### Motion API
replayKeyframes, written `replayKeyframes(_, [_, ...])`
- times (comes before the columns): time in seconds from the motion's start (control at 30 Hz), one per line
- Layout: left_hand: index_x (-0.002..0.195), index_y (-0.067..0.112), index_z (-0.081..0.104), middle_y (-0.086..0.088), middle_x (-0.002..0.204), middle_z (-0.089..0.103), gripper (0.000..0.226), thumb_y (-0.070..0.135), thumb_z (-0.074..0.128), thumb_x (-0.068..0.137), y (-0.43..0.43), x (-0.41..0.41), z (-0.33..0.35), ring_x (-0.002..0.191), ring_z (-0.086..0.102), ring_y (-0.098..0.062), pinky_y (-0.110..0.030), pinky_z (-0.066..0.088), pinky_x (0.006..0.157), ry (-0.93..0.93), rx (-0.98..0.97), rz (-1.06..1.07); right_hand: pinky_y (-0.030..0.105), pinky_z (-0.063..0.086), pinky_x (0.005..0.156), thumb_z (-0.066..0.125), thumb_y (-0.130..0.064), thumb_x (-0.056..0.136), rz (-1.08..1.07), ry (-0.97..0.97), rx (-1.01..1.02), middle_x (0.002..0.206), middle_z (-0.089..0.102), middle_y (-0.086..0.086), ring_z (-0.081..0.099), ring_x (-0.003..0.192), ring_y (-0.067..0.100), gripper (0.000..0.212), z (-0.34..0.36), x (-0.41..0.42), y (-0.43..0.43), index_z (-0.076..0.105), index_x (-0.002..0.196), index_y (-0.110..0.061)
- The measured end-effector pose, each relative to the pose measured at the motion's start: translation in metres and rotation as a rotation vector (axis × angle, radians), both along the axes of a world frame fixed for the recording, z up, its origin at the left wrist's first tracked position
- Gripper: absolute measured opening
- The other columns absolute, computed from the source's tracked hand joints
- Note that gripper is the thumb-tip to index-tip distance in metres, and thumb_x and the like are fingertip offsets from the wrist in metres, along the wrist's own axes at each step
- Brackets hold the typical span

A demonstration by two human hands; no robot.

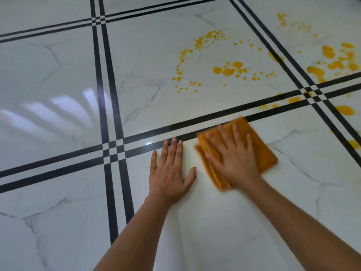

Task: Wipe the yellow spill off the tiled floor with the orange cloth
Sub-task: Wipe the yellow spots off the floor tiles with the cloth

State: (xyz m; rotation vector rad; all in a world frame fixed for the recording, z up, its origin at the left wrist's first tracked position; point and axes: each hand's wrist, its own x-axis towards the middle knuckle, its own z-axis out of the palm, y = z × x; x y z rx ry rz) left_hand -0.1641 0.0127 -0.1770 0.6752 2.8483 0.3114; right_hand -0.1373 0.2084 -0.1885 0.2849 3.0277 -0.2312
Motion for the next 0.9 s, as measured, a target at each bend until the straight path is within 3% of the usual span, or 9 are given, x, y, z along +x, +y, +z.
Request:
replayKeyframes(0.07, [0.146,0.023,-0.015,0.007,0.151,-0.023,0.081,0.064,-0.001,0.078,0.012,0.009,-0.001,0.137,-0.026,-0.011,-0.035,-0.019,0.11,-0.013,0.021,-0.045,0.062,0.016,0.11,0.0,-0.071,0.085,0.047,-0.019,0.036,0.157,0.015,-0.005,0.012,0.144,0.032,0.065,0.001,0.058,0.025,0.015,0.143,-0.046])
replayKeyframes(0.2, [0.147,0.024,-0.013,0.005,0.154,-0.017,0.078,0.063,0.003,0.081,0.038,0.026,-0.005,0.138,-0.024,-0.012,-0.035,-0.017,0.112,-0.004,0.011,-0.149,0.06,0.004,0.113,0.009,-0.069,0.086,-0.356,-0.108,-0.008,0.159,0.002,-0.006,-0.003,0.145,0.031,0.062,0.007,0.021,0.076,0.005,0.145,-0.046])
replayKeyframes(0.23, [0.147,0.025,-0.013,0.005,0.154,-0.017,0.077,0.062,0.003,0.081,0.048,0.028,-0.005,0.138,-0.023,-0.012,-0.035,-0.017,0.111,0.011,0.014,-0.161,0.06,0.003,0.113,0.008,-0.068,0.087,-0.374,-0.085,-0.001,0.159,0.003,-0.005,-0.003,0.145,0.031,0.062,0.008,0.022,0.071,0.005,0.145,-0.045])
replayKeyframes(0.37, [0.148,0.024,-0.008,0.004,0.155,-0.013,0.078,0.062,0.004,0.081,0.074,0.041,-0.002,0.141,-0.017,-0.013,-0.035,-0.015,0.111,0.01,0.042,-0.206,0.061,0.019,0.107,0.004,-0.069,0.087,-0.192,-0.034,0.052,0.155,0.021,-0.003,0.02,0.142,0.034,0.064,0.003,0.129,0.048,0.021,0.143,-0.043])
replayKeyframes(0.53, [0.148,0.024,-0.003,0.005,0.155,-0.008,0.075,0.06,0.009,0.083,0.104,0.065,-0.005,0.142,-0.011,-0.014,-0.037,-0.009,0.112,0.026,0.04,-0.335,0.06,0.005,0.113,0.008,-0.069,0.084,-0.535,-0.128,-0.015,0.159,0.005,-0.004,-0.001,0.145,0.031,0.066,0.009,0.101,0.116,0.011,0.145,-0.044])
replayKeyframes(0.63, [0.149,0.023,0.0,0.003,0.156,-0.003,0.076,0.061,0.01,0.084,0.12,0.079,-0.005,0.142,-0.008,-0.014,-0.036,-0.008,0.112,0.016,0.039,-0.349,0.061,0.012,0.11,0.016,-0.065,0.086,-0.457,-0.003,0.014,0.156,0.019,-0.002,0.014,0.143,0.033,0.062,0.003,0.159,0.074,0.024,0.143,-0.042])
replayKeyframes(0.73, [0.149,0.02,0.008,0.0,0.156,0.006,0.073,0.058,0.017,0.087,0.128,0.099,-0.006,0.142,0.001,-0.017,-0.036,-0.006,0.111,0.034,0.001,-0.446,0.061,0.019,0.107,0.016,-0.068,0.086,-0.407,-0.004,0.017,0.154,0.026,-0.003,0.022,0.141,0.033,0.06,0.002,0.24,0.069,0.029,0.14,-0.045])
replayKeyframes(0.8, [0.149,0.02,0.01,0.0,0.156,0.009,0.071,0.056,0.019,0.088,0.136,0.109,-0.004,0.142,0.002,-0.017,-0.037,-0.006,0.11,0.044,-0.01,-0.501,0.063,0.015,0.109,0.016,-0.068,0.083,-0.598,-0.025,0.012,0.156,0.022,-0.003,0.015,0.143,0.035,0.064,0.004,0.22,0.108,0.027,0.141,-0.044])
replayKeyframes(0.9, [0.149,0.022,0.003,0.004,0.154,-0.004,0.071,0.056,0.013,0.087,0.154,0.116,-0.006,0.141,-0.005,-0.014,-0.036,-0.01,0.11,0.047,-0.012,-0.542,0.063,0.011,0.109,0.02,-0.065,0.084,-0.785,-0.01,-0.034,0.156,0.021,-0.001,0.011,0.143,0.035,0.063,0.008,0.207,0.103,0.026,0.142,-0.042])
